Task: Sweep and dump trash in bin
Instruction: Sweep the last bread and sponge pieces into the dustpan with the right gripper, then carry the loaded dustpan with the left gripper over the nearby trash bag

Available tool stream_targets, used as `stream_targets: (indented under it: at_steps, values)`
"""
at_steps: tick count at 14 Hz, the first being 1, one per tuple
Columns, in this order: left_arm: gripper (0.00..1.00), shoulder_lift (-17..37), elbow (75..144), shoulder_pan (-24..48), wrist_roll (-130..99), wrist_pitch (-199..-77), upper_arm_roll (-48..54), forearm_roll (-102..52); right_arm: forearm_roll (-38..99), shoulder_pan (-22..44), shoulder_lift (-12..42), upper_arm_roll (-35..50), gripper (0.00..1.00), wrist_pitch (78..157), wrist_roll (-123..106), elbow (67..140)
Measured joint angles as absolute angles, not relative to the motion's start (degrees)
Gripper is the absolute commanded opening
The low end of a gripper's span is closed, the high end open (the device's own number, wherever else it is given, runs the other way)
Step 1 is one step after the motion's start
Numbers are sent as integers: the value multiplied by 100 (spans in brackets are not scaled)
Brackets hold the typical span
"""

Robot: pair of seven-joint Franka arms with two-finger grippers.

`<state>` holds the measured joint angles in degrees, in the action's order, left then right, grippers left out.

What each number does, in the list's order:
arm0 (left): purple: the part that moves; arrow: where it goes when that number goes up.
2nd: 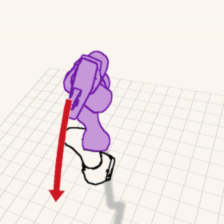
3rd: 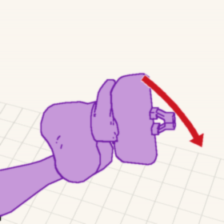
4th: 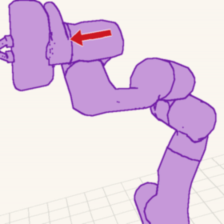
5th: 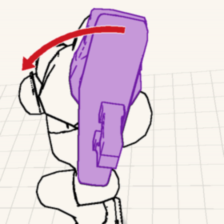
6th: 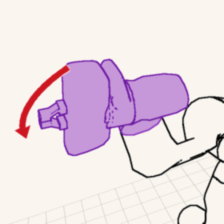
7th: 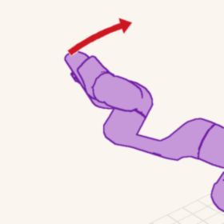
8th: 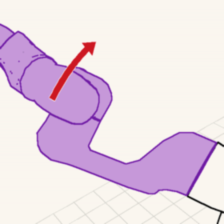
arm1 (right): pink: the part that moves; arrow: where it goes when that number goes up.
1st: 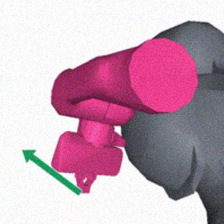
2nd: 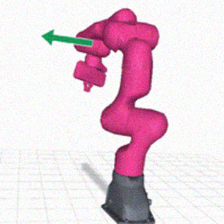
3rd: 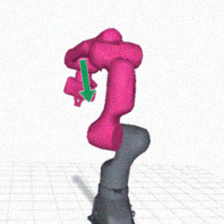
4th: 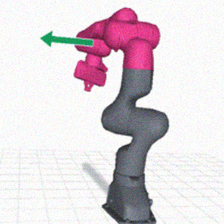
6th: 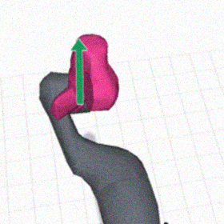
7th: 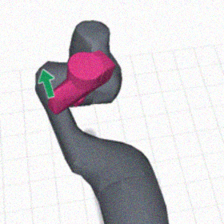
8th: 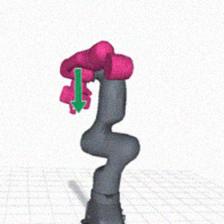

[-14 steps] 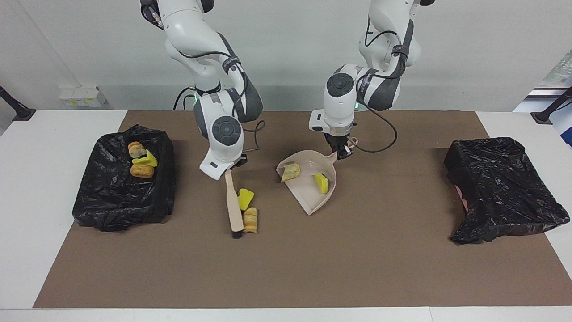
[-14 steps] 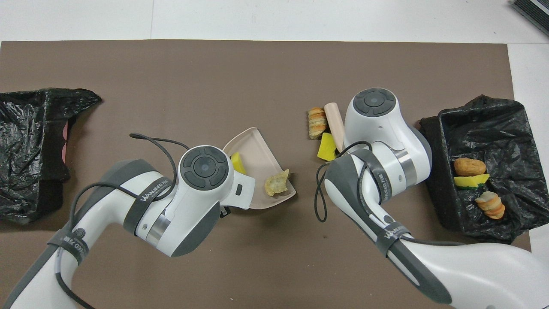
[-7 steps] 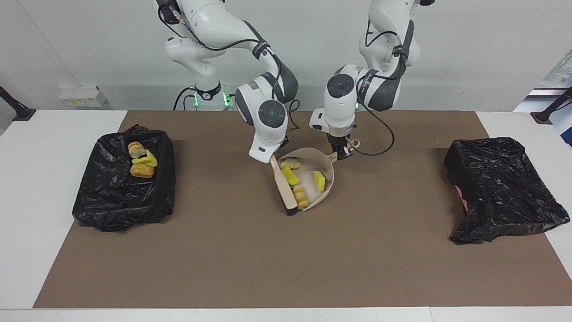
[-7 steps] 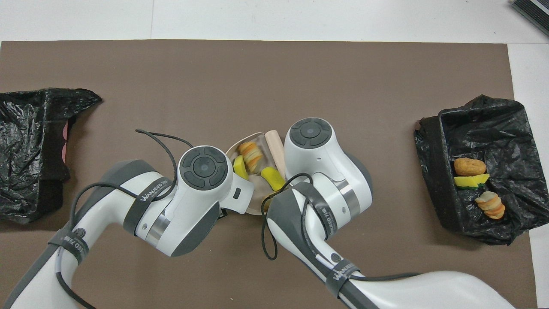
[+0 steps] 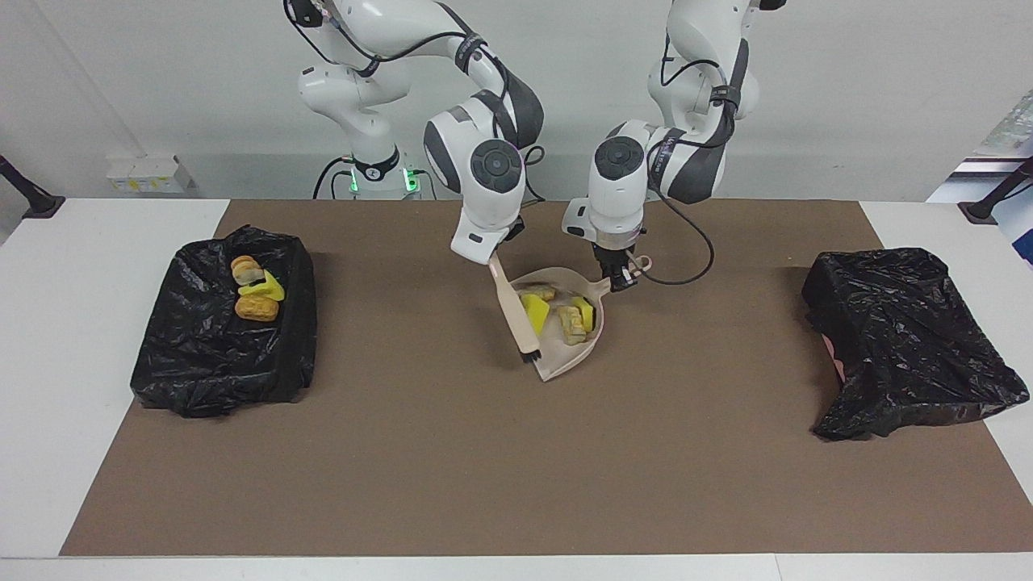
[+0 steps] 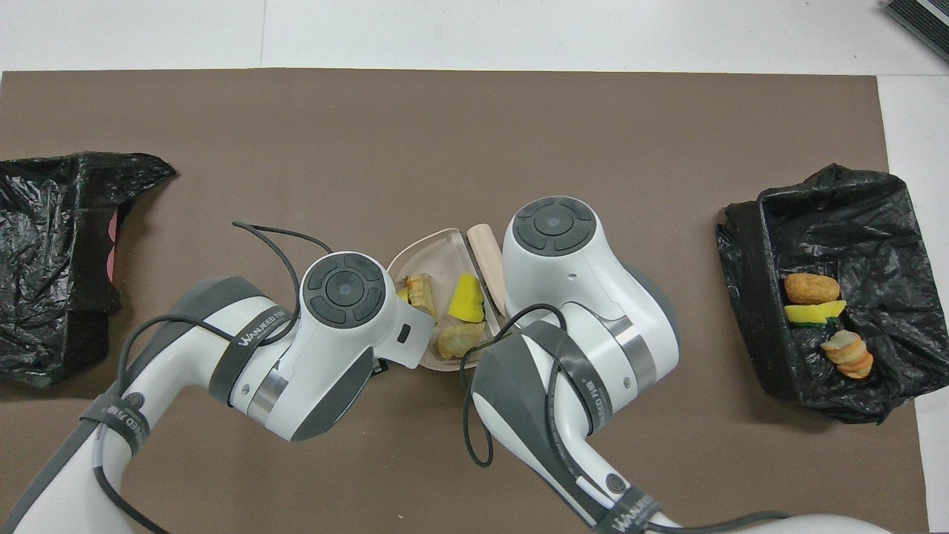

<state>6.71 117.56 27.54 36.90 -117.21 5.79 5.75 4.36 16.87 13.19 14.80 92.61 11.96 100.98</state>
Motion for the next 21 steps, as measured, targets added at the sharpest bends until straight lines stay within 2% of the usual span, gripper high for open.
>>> stream_targets:
  at_steps: [9,14,18,21]
  values:
    - [0,650,11679,1883,5783,-11888,568,-57,438,1549,1171,1455,0,9788,1708,10637]
    - [0,612,11659,1523,6746,-11893,552,-375,438,1498,1166,1474,0,9823,1880,10705]
    - [0,596,11628,682,7989,-12046,528,-1560,448,1900,1073,1511,0,9859,2916,10775]
    - [0,522,11548,97,8462,-12036,532,-2333,650,2459,708,1538,0,10141,3503,11265]
